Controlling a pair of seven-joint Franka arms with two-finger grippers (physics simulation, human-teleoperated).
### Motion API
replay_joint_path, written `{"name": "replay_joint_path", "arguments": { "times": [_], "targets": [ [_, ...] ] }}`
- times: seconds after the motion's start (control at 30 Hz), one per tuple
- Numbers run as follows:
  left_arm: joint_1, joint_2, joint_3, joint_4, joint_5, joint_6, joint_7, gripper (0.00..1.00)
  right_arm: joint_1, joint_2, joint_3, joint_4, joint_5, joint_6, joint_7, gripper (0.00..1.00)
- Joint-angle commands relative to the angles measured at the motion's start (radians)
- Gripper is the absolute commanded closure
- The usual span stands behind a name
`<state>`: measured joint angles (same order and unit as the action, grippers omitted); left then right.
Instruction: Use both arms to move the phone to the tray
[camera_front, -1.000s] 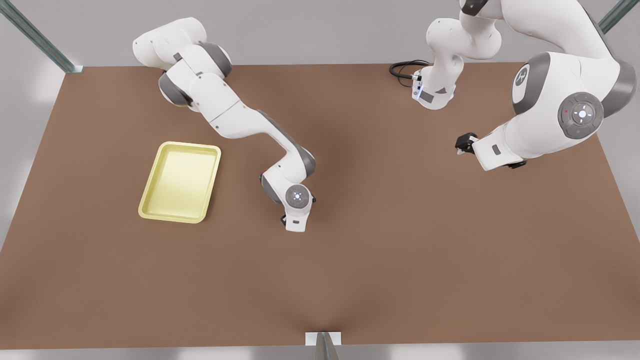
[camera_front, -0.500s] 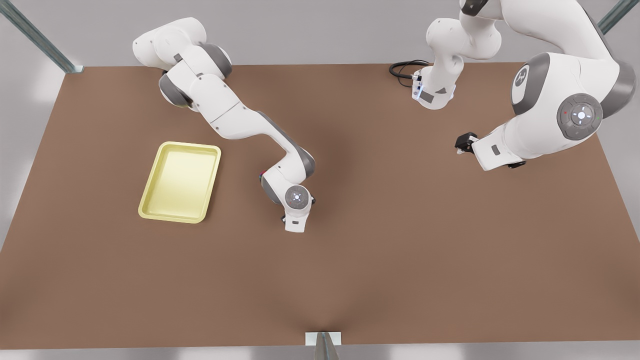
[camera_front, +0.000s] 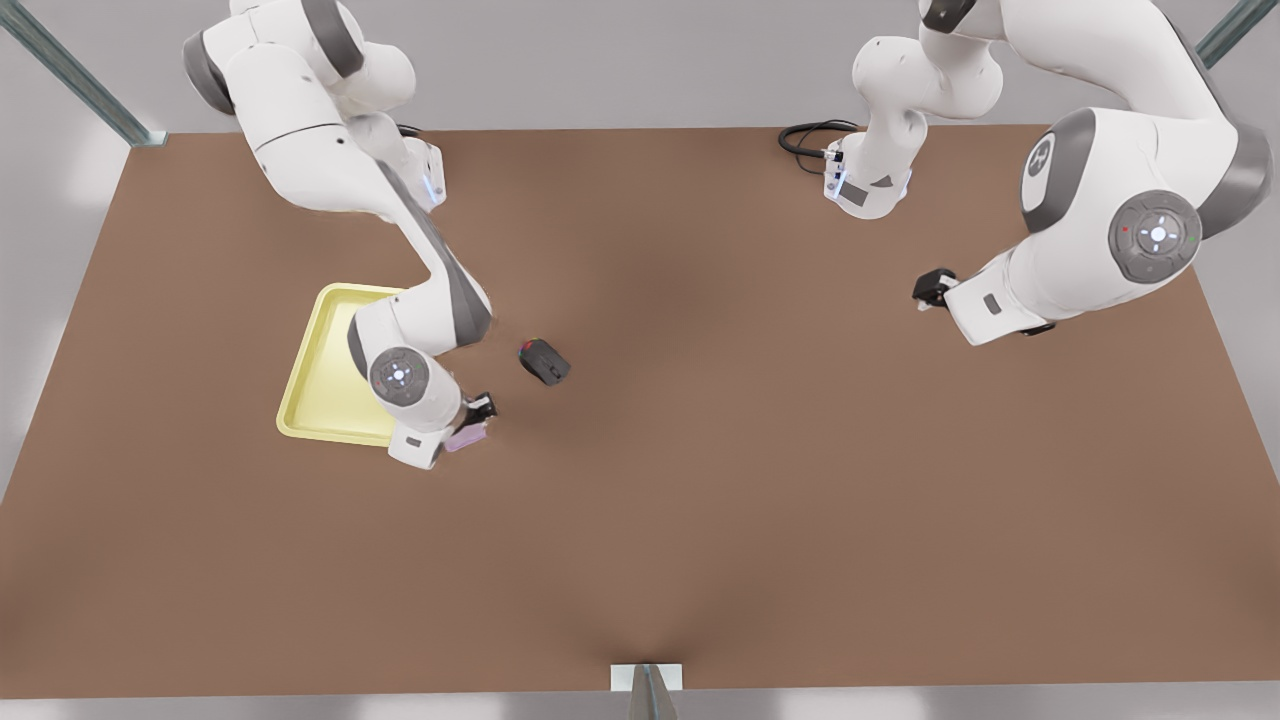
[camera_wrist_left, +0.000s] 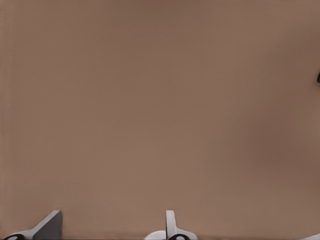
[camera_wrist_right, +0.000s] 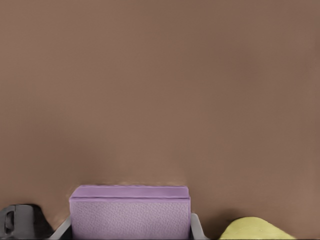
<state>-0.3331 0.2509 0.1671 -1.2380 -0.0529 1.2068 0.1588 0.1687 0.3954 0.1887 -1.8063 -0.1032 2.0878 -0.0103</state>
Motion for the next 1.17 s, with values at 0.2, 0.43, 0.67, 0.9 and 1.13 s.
{"name": "replay_joint_path", "arguments": {
  "times": [0.2, 0.43, 0.67, 0.9, 1.13],
  "targets": [
    [-0.001, 0.004, -0.001, 0.000, 0.016, -0.003, -0.165, 0.00, -0.360, -0.251, -0.003, -0.423, -0.004, 0.173, -0.519, 0.28],
    [-0.001, 0.004, -0.001, 0.000, 0.011, -0.004, -0.165, 0.00, -0.394, -0.197, 0.006, -0.485, 0.057, 0.216, -0.504, 0.00],
    [-0.001, 0.004, -0.004, 0.003, 0.008, -0.006, -0.162, 0.00, -0.394, -0.158, 0.006, -0.191, 0.043, 0.055, -0.517, 0.00],
    [-0.001, 0.004, -0.004, 0.006, 0.013, -0.006, -0.162, 0.00, -0.210, -0.210, -0.075, 0.398, 0.022, -0.637, 0.084, 0.01],
    [-0.001, 0.005, -0.004, 0.005, 0.011, -0.007, -0.162, 0.00, -0.176, -0.224, -0.175, 0.369, 0.063, -0.643, 0.147, 0.00]
  ]
}}
